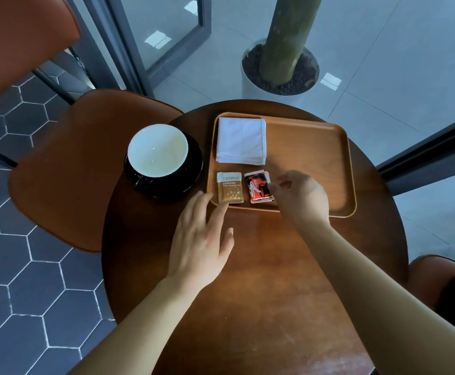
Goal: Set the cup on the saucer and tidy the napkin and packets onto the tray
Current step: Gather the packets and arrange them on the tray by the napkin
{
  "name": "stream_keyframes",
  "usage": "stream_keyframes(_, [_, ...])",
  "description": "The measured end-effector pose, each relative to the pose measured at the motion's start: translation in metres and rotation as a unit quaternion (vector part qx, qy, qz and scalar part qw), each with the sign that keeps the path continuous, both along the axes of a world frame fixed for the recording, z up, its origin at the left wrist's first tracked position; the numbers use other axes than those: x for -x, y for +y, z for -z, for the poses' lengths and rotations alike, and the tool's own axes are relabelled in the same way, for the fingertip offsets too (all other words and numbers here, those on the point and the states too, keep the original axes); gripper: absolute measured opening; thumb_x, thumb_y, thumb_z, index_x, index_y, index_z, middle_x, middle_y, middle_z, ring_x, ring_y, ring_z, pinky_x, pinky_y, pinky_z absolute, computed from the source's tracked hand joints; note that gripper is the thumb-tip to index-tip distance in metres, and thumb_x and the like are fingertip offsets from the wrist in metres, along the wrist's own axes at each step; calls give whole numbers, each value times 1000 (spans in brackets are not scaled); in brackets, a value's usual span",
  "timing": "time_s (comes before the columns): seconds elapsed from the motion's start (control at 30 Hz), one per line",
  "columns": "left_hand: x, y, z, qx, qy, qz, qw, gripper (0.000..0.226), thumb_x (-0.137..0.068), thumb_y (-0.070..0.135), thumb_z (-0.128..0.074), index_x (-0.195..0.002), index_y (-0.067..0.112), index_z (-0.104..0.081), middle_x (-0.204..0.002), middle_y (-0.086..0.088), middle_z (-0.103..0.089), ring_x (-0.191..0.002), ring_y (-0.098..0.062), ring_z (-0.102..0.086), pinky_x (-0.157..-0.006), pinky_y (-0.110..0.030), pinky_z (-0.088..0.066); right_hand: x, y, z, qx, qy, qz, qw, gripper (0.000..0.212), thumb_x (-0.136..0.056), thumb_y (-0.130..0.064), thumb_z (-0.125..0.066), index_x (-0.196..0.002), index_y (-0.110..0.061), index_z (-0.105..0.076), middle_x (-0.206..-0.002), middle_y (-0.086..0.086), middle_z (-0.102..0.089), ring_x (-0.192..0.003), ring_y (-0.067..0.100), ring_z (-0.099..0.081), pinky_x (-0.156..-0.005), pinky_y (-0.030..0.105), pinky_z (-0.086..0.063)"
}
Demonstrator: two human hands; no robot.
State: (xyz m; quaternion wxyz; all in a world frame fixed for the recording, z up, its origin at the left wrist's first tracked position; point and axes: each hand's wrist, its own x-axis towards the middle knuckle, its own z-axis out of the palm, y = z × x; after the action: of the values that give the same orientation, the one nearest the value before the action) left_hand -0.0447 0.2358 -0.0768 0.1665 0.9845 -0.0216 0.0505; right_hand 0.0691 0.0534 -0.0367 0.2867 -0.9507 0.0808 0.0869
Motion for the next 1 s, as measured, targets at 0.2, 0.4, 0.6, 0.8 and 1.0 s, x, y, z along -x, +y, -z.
stream_keyframes(0.2, [-38, -4, -16, -42, 3, 61, 997, 42, -96, 35, -48, -134, 18, -54, -135, -13, -52, -136, -32, -42, -107, -42, -44, -4, 2, 7, 5, -7, -22, 1000, 19, -87, -42, -63, -88, -23, -69, -85, -5, -68, -78, 22, -63, -61, 29, -45])
stream_keyframes(0.4, [-58, -2, -19, -98, 51, 90, 990, 40, -96, 43, -40, -128, 26, -58, -127, -10, -54, -122, -28, -52, -93, -42, -50, -8, -5, 16, -32, -18, -53, 998, 18, -87, -41, -66, -90, -23, -67, -81, -8, -61, -78, 22, -60, -62, 30, -44])
stream_keyframes(0.6, [-55, 5, -20, -107, 79, 105, 986, 38, -97, 44, -42, -126, 26, -57, -134, -12, -51, -126, -29, -51, -93, -43, -52, -5, -7, 16, -37, 1, -71, 997, 20, -88, -38, -66, -101, -23, -69, -86, -6, -64, -81, 22, -61, -66, 31, -48])
stream_keyframes(0.8, [-55, 13, -20, -100, 86, 120, 984, 41, -98, 46, -38, -130, 27, -54, -141, -13, -48, -131, -28, -47, -93, -43, -52, -1, 4, 16, -23, 0, -50, 999, 18, -84, -34, -70, -95, -21, -66, -86, -4, -65, -79, 24, -61, -67, 34, -51])
stream_keyframes(1.0, [-44, 18, -21, -71, 90, 115, 987, 42, -98, 45, -40, -134, 27, -53, -147, -15, -45, -140, -31, -41, -96, -43, -50, 5, 7, 11, -6, 25, -20, 999, 21, -84, -38, -69, -99, -23, -68, -91, -4, -70, -83, 24, -65, -67, 32, -49])
